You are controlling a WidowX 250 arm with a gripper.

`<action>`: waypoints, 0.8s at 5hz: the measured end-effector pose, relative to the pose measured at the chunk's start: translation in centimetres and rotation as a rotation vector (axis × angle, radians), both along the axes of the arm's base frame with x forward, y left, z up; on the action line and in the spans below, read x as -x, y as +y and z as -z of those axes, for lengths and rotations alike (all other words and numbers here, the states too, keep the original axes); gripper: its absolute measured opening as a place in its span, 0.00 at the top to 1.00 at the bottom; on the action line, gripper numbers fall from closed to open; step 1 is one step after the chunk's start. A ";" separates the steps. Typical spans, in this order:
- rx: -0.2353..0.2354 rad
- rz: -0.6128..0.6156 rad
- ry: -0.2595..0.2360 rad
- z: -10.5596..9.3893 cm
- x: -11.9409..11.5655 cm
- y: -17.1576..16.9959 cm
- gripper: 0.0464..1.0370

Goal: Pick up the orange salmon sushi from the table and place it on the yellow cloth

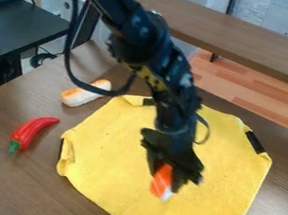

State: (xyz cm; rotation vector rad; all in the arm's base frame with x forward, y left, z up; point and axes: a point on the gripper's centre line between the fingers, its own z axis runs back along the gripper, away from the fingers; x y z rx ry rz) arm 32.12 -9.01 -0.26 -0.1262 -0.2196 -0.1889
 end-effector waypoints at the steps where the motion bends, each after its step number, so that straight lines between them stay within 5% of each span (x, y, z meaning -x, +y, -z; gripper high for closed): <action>1: -0.013 0.062 -0.018 0.9 -0.3 -1.4 0.48; 2: -0.041 0.122 -0.032 2.0 -0.3 -2.9 0.42; 3: -0.089 0.128 -0.017 3.0 -0.2 -2.5 0.13; 4: -0.082 0.140 0.008 2.8 1.0 -2.3 0.03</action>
